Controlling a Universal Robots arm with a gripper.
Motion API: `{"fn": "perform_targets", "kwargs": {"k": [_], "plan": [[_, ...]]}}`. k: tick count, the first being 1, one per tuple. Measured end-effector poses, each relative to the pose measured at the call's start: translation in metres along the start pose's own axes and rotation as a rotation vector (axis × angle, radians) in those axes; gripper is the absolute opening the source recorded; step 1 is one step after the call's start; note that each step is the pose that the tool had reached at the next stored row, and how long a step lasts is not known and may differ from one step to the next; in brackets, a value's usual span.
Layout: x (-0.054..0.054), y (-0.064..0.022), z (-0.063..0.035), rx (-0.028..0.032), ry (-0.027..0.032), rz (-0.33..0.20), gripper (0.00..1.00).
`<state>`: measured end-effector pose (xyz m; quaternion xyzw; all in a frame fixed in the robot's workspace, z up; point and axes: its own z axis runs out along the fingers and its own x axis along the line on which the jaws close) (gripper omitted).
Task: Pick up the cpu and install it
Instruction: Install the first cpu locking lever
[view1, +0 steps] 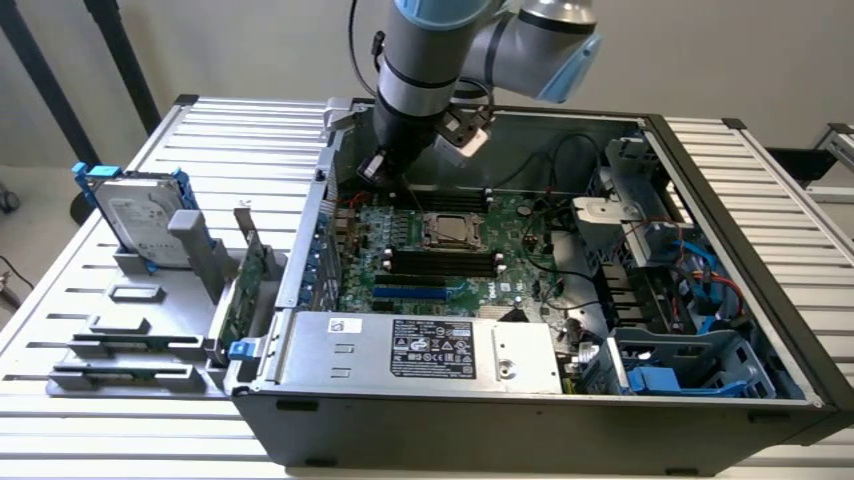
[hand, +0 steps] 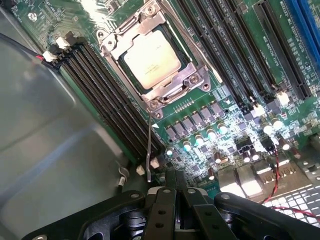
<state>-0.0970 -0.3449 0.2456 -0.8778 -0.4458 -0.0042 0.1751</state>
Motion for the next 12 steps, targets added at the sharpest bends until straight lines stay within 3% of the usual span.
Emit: {"fn": "perform_targets", "kwargs": {"k": [2,5,8,12], "plan": [[-0.0006,-0.0011,-0.0002,0.0036,0.0111,0.009,0.11],[-0.0006,-0.0017,-0.0008,0.0041,0.0237,0.018,0.11],[0.0,-0.0022,-0.0006,0.0018,0.0331,0.023,0.11],[0.0004,-0.0026,-0.0006,0.0037,0.0464,0.024,0.11]]}}
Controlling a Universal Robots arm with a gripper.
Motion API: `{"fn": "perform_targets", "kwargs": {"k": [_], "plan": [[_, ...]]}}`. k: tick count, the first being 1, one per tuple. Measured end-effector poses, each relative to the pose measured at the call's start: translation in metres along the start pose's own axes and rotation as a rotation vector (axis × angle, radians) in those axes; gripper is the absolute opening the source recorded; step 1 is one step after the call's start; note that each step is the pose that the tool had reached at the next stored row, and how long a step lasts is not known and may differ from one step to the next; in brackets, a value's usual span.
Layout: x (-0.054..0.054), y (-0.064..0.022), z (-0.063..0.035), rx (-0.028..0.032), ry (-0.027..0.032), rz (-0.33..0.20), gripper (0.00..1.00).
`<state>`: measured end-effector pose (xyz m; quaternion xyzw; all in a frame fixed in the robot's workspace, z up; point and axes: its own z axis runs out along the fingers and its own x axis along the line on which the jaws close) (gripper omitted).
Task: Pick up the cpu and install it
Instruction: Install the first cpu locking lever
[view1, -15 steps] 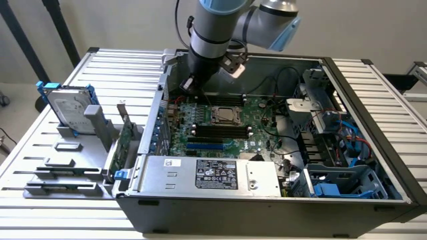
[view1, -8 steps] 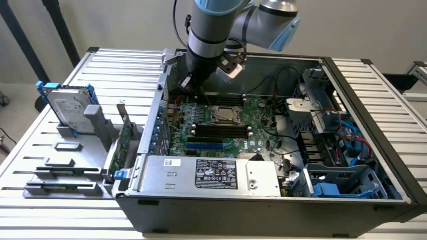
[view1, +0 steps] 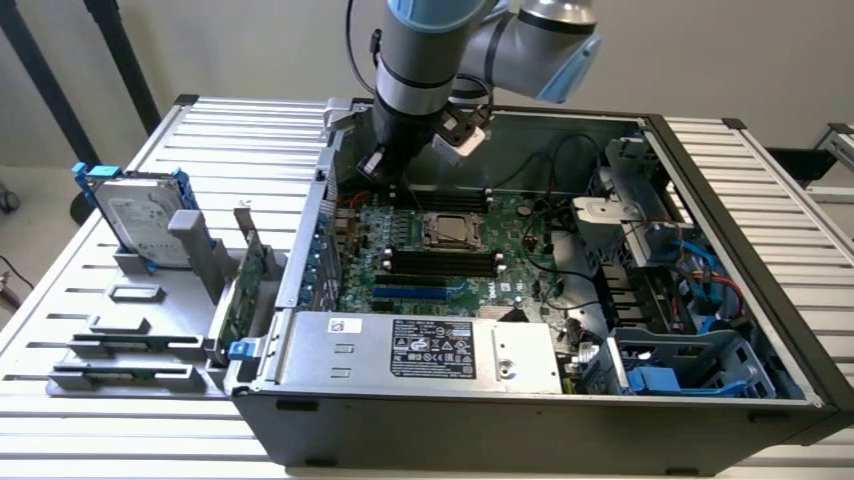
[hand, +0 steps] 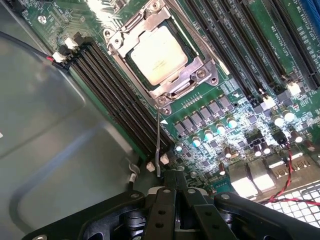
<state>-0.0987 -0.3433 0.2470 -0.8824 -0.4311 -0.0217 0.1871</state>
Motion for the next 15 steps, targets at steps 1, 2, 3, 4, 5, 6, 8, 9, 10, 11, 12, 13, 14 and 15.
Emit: {"fn": "perform_targets", "kwargs": {"k": [1,2,3,4,5,6,8,9,10,11,12,13,14,15], "plan": [[0.0002,-0.0001,0.0002,-0.0003,0.0034,0.0,0.11],[0.0004,-0.0003,0.0003,-0.0009,0.0064,-0.001,0.11],[0.0006,-0.0004,0.0004,-0.0018,0.0089,-0.001,0.11],[0.0008,-0.0005,0.0004,-0.003,0.0111,-0.001,0.11],[0.0011,-0.0005,0.0004,-0.0045,0.0131,-0.001,0.11],[0.0015,-0.0004,0.0005,-0.0059,0.0149,-0.002,0.11],[0.0023,-0.0001,0.0005,-0.0092,0.0183,-0.003,0.11],[0.0028,0.0001,0.0005,-0.0111,0.0203,-0.003,0.11],[0.0034,0.0003,0.0006,-0.0134,0.0226,-0.005,0.11],[0.0042,0.0009,0.0005,-0.0157,0.0247,-0.006,0.11],[0.005,0.0014,0.0004,-0.0181,0.0271,-0.007,0.11],[0.0059,0.0021,0.0002,-0.0204,0.0296,-0.009,0.11],[0.007,0.003,0.0,-0.0225,0.0322,-0.01,0.11],[0.0082,0.0042,-0.0002,-0.0243,0.0346,-0.011,0.11]]}}
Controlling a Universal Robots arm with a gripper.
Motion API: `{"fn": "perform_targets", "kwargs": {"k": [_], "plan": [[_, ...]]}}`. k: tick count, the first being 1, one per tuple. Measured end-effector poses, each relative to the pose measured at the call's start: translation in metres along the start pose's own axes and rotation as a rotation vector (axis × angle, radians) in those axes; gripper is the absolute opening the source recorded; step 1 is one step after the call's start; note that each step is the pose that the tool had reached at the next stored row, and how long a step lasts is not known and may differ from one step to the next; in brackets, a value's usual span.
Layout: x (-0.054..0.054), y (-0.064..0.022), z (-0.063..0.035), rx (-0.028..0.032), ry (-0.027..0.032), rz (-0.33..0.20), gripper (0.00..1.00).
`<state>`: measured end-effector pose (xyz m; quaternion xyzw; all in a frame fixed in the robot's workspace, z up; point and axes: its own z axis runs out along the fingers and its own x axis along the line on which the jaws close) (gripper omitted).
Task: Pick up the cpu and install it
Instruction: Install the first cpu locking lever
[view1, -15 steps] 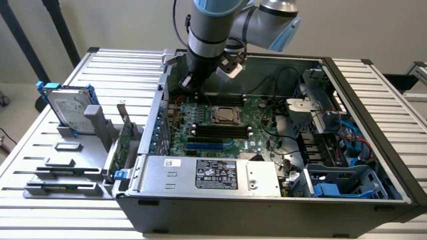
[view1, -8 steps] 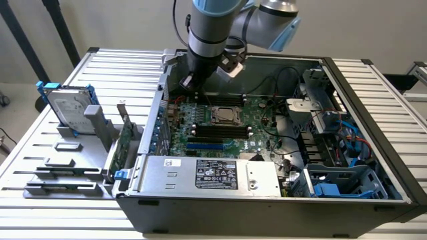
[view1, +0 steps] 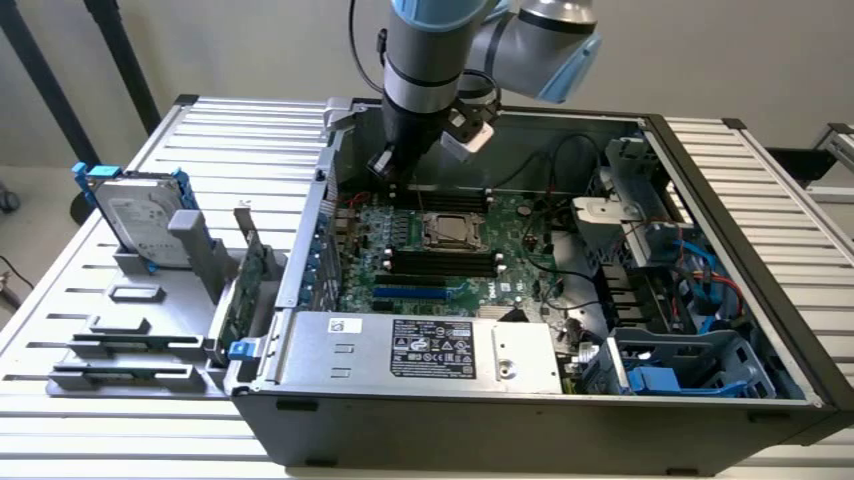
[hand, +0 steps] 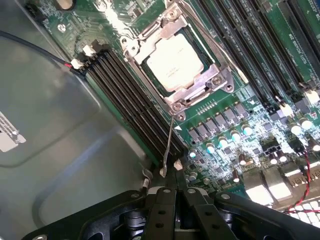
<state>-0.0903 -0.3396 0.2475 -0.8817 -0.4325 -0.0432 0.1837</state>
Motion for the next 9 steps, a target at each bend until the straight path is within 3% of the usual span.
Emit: {"fn": "perform_targets", "kwargs": {"k": [5,9], "plan": [[0.009,0.0099,-0.0018,-0.0033,0.0111,-0.004,0.11],[0.017,0.0198,-0.0031,-0.0053,0.0154,-0.006,0.11]]}}
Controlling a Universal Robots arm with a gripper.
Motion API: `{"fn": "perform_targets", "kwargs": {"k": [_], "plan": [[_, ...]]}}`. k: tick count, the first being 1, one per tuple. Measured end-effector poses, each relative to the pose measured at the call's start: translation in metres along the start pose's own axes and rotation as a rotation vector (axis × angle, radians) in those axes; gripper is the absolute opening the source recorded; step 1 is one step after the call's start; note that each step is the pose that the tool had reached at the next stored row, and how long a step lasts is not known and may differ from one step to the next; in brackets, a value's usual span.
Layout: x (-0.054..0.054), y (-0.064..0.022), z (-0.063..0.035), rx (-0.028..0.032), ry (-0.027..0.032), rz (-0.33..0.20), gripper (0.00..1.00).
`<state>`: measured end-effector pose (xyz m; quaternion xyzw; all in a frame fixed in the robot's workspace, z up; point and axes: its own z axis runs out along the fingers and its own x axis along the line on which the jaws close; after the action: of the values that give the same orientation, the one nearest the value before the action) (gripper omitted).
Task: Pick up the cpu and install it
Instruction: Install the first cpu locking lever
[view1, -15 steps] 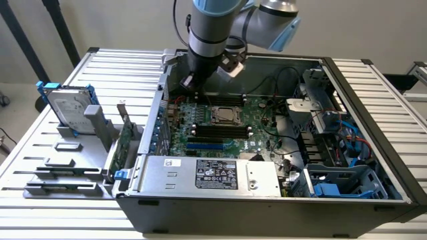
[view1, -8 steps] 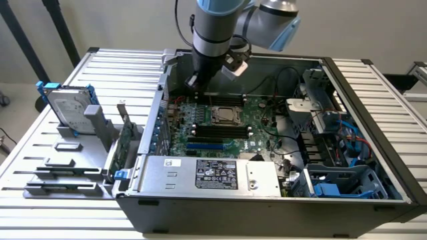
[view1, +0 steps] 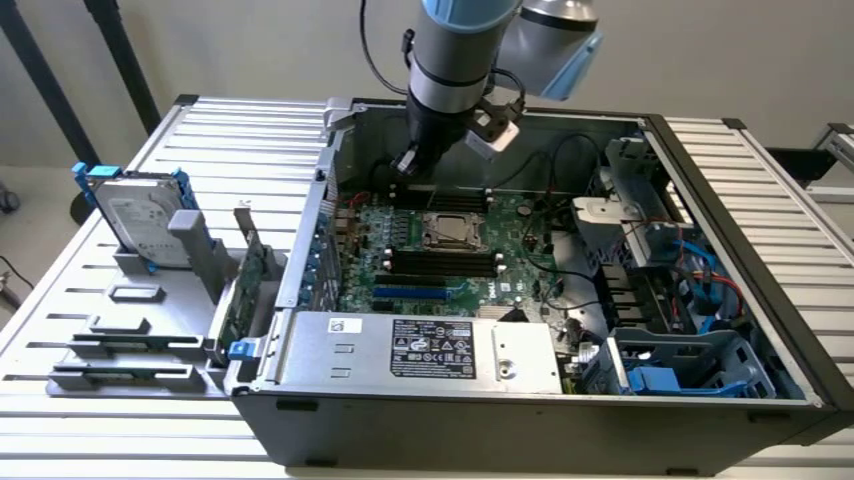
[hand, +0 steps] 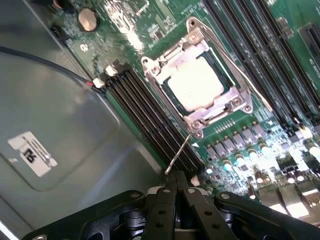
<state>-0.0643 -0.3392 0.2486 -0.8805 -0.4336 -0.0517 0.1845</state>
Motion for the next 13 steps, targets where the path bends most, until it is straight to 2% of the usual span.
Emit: {"fn": "perform_targets", "kwargs": {"k": [3,5,8,9,11,13], "plan": [[0.0042,0.0053,-0.0005,-0.0033,0.0024,-0.002,0.11],[0.0045,0.0057,-0.0003,-0.0078,0.0062,-0.004,0.11],[0.0041,0.0062,0.0013,-0.0206,0.0133,-0.01,0.11],[0.0039,0.0065,0.002,-0.0256,0.014,-0.011,0.11],[0.0034,0.0069,0.0035,-0.0328,0.0115,-0.013,0.11],[0.0029,0.0076,0.0056,-0.0373,0.0072,-0.013,0.11]]}}
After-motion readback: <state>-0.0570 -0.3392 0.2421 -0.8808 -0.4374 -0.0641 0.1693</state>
